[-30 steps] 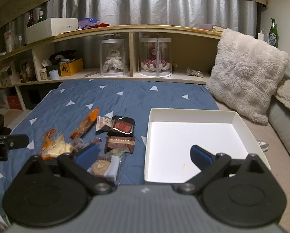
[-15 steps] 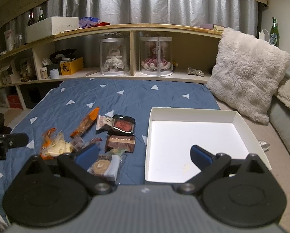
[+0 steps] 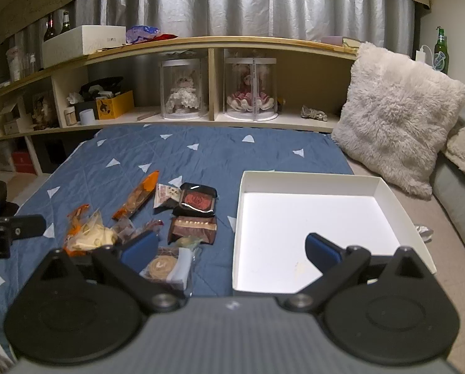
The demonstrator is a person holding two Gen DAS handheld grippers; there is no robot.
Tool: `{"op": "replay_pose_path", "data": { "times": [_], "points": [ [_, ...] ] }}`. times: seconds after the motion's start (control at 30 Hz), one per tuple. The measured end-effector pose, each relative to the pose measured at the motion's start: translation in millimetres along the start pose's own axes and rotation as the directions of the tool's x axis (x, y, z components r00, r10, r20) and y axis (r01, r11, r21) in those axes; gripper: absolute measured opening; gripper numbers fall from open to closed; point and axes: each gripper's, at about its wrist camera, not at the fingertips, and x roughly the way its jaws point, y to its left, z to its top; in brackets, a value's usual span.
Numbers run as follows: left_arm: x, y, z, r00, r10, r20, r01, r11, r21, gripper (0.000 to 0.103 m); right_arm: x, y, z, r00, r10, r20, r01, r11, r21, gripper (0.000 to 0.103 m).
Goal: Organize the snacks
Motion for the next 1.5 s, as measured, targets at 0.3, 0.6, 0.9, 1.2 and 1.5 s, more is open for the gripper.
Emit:
{"op": "replay_pose_path", "data": {
  "times": [0.3,0.6,0.9,1.2,1.5],
  "points": [
    [0,3,0,1.0,-0.006,0.005,0.006,1.0,-0.001,0.103,0,2,0,1.0,-0.001,0.006,0.002,1.0,-0.008,0.102],
    [12,15,10,0.999,0.024,-0.022,-0.026,0.998,-0.055,0.103,4,7,2,1.0,0.019,0.011,-0.019,1.0,-0.025,0.102],
    [35,31,29,0.998,0.045,-0.054,-0.05,0.994,-0.097,0.103,27,13,7,0.997,0.075,-0.02,-0.076,0.996,-0.037,0.102],
    [74,56,49,0.993,0.051,-0.105,-0.067,0.985,-0.158,0.103,63,23,11,0.991,0.115,-0.067,-0.117,0.993,-0.029,0.102],
    [123,90,52,0.964,0.053,-0.262,-0.131,0.949,-0.287,0.103,101,37,7,0.982,0.094,-0.165,-0.102,0.994,-0.039,0.102]
  ]
}}
